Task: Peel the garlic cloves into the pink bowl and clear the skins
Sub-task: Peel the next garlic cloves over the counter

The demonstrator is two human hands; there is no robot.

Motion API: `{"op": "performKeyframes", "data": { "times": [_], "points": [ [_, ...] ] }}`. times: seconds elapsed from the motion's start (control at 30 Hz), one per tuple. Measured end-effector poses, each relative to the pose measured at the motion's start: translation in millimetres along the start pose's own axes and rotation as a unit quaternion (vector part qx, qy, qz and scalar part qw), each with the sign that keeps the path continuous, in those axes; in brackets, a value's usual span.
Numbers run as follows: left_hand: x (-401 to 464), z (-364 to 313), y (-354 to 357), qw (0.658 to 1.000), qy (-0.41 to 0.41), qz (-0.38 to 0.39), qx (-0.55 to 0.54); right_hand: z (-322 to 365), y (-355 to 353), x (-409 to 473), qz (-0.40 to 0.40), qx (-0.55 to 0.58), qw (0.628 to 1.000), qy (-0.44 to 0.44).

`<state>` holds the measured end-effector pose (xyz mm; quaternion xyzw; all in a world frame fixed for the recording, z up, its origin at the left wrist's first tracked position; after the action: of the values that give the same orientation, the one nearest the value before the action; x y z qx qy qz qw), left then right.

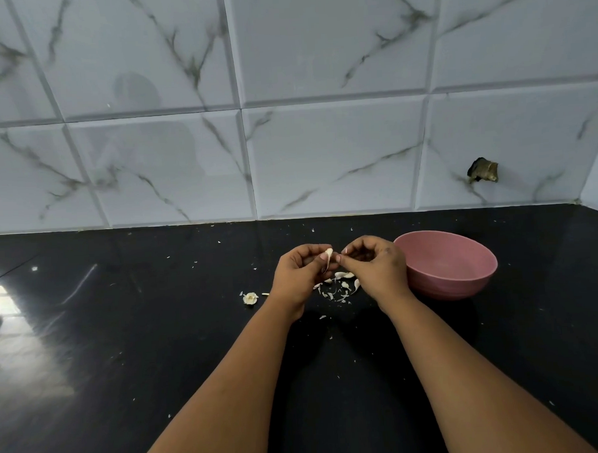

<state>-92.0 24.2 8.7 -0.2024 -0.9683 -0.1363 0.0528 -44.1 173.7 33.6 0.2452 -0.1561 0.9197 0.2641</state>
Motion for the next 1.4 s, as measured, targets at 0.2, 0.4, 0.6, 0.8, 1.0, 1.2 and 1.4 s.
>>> {"op": "performKeyframes", "data": {
  "times": [0.2,0.4,0.6,0.8,1.0,1.2,1.4],
  "points": [
    [0,-2,-4,1.000,0.009,-0.019,-0.012,-3,9,-2,0.030,0.009,0.999,0.025],
    [1,-2,-5,1.000,0.018,-0.021,-0.008,1,2,-5,0.003,0.066,0.997,0.036],
    [1,-2,-2,1.000,0.019,-0.011,0.016,4,8,-8,0.025,0.088,0.995,0.050],
    [0,-3,-4,1.000,0.021,-0.016,-0.004,6,7,-8,0.028,0.106,0.992,0.061],
    [-2,-8,-5,0.999,0.028,-0.022,-0.001,7,4,-6,0.035,0.025,0.999,0.034],
    [-2,-11,-4,0.995,0.047,-0.016,0.082,26,5,-4,0.074,-0.141,0.984,-0.079],
    [-2,-14,-5,0.988,0.063,-0.010,0.139,26,9,-6,0.098,-0.172,0.977,-0.077]
  ]
}}
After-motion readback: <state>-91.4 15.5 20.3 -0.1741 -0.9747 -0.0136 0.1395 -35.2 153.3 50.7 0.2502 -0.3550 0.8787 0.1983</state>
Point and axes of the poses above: each hand's wrist, its own x-axis towards the middle knuckle, its own y-axis out of the palm, z = x × y, the point moved 9 cm from there along x, towards the middle knuckle, and after that the axes turned 3 degrees about -y, right-handed, at the moved point
